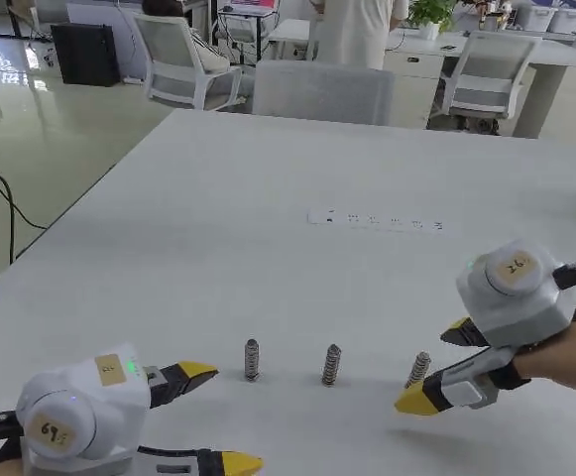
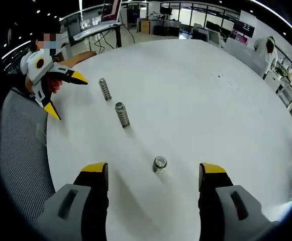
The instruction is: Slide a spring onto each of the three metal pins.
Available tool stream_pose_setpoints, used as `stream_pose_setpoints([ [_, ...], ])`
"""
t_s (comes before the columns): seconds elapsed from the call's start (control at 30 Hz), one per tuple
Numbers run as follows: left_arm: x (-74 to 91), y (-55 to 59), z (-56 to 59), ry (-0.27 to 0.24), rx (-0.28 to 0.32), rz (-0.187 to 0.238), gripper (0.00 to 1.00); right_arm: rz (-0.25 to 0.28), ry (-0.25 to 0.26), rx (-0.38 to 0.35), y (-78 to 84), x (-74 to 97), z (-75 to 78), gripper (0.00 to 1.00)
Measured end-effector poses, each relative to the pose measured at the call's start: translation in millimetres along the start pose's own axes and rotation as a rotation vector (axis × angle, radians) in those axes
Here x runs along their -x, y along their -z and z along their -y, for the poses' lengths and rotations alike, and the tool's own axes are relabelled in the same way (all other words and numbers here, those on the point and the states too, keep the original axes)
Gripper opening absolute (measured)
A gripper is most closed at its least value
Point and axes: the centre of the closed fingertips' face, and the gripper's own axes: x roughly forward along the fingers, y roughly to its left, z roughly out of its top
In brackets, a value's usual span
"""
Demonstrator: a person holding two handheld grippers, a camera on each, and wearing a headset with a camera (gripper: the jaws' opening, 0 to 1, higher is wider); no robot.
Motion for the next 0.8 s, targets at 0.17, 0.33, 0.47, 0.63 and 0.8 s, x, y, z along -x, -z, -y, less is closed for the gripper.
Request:
stream_pose_setpoints([
  [0.17, -0.8, -0.5, 0.5, 0.001, 0.001, 0.004, 0.59, 0.021, 0.007, -0.008, 6.4, 4.9, -5.3, 0.73],
  [0.33, -1.2, -1.3, -0.1, -0.003, 0.010, 0.009, 0.60, 0.061, 0.014, -0.022, 8.3, 9.4, -12.8, 0.73],
  [0.47, -0.4, -1.4, -0.9, -0.010, 0.017, 0.014, 0.61, 0.092, 0.016, -0.027, 9.9, 10.7, -20.3, 0.74],
  [0.63, 1.6, -1.7, -1.3, -0.017, 0.032, 0.025, 0.62, 0.134, 0.018, -0.045, 11.3, 11.6, -27.2, 0.74],
  [0.8, 2.4, -0.4, -1.7, -0.024, 0.043, 0.028, 0.63, 0.161, 0.021, -0.059, 13.3, 14.1, -31.0, 0.74],
])
